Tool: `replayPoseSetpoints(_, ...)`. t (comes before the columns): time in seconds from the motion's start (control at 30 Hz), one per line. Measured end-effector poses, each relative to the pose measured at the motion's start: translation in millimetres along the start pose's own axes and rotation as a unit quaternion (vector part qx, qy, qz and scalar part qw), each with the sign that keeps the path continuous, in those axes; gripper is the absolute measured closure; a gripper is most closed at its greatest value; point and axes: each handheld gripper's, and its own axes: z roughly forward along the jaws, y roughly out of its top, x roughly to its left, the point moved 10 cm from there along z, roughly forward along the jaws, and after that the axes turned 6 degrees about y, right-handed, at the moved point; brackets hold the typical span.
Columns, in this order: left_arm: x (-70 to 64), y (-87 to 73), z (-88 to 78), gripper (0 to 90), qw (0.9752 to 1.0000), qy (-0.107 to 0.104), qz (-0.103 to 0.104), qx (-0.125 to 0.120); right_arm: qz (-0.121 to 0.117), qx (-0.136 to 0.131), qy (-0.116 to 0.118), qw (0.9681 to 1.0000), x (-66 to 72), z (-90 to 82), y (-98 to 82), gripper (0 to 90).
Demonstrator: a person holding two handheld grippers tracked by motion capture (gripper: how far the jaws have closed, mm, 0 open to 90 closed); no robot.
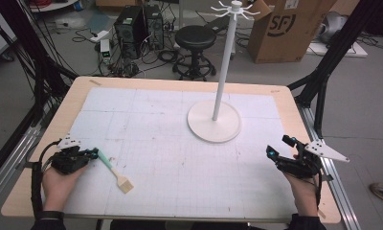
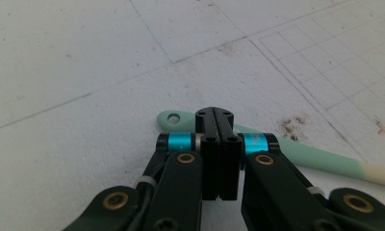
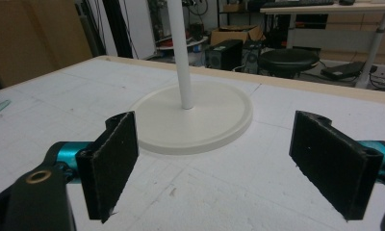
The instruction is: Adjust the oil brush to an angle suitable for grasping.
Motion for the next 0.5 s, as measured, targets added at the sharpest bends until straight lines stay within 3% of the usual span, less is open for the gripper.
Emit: replayPoseSetpoints(0.5,-9.4,15.6,19.0,89.8,0.9999,-0.010,0.001,0.000,0.000,0.000,0.000,1.0000,-0.1,-0.4,0.2,16.5)
